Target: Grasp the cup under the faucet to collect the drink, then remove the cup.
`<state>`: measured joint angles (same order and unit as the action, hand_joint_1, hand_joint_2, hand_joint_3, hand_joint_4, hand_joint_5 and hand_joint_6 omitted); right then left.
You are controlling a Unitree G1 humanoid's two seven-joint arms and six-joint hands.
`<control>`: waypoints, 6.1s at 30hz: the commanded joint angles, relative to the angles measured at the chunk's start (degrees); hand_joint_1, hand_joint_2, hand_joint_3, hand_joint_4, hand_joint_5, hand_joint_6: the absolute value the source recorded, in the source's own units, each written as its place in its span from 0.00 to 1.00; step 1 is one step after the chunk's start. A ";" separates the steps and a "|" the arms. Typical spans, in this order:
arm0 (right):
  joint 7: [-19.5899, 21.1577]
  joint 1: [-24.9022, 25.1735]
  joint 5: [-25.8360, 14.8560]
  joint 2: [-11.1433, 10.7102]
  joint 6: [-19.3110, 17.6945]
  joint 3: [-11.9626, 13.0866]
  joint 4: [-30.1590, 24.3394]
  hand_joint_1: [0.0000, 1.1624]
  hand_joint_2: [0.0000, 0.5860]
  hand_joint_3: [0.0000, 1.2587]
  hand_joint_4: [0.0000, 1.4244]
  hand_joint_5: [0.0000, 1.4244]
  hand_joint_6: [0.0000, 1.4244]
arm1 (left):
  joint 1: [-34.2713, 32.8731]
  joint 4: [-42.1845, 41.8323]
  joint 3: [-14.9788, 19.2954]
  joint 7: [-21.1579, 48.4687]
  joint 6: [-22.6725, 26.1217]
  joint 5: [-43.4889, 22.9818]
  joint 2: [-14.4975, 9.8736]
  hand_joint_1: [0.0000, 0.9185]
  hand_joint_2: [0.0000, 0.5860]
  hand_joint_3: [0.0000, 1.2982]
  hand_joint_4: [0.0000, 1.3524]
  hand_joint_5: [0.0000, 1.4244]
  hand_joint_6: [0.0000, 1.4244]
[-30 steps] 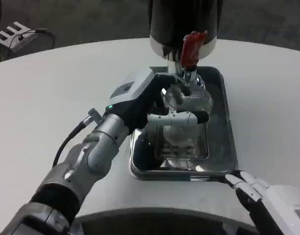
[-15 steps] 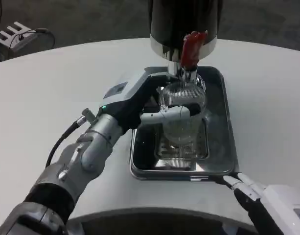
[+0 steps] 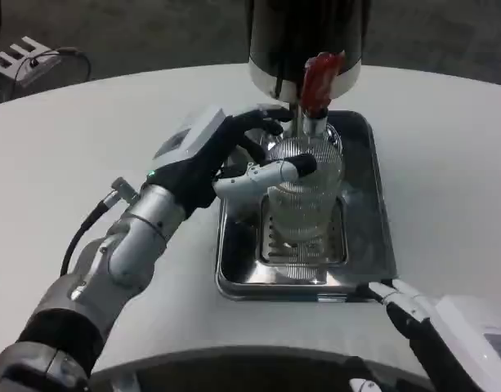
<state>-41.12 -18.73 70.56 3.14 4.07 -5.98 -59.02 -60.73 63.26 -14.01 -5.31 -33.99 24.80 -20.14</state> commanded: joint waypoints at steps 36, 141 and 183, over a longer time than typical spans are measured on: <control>-0.35 6.89 7.03 1.71 5.32 -8.42 1.77 0.33 0.79 0.13 0.07 0.09 0.11 | 2.59 -28.08 17.51 50.75 13.37 -40.86 -5.97 0.00 0.13 0.17 0.14 0.22 0.25; 47.79 38.16 -44.17 -2.04 11.60 1.28 49.39 0.67 0.31 0.00 0.08 0.11 0.12 | -8.34 -9.67 4.77 51.40 -5.05 -21.64 -4.25 0.00 0.00 0.15 0.09 0.16 0.15; 49.07 51.15 -53.47 -5.31 -0.12 1.21 71.87 0.66 0.30 0.00 0.05 0.07 0.10 | -11.76 -6.64 4.62 51.81 -5.38 -19.88 -3.95 0.00 0.00 0.16 0.10 0.16 0.14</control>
<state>7.82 31.54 17.45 -2.55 5.12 -4.22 11.66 -72.56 55.40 -8.05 45.02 -39.54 2.85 -24.14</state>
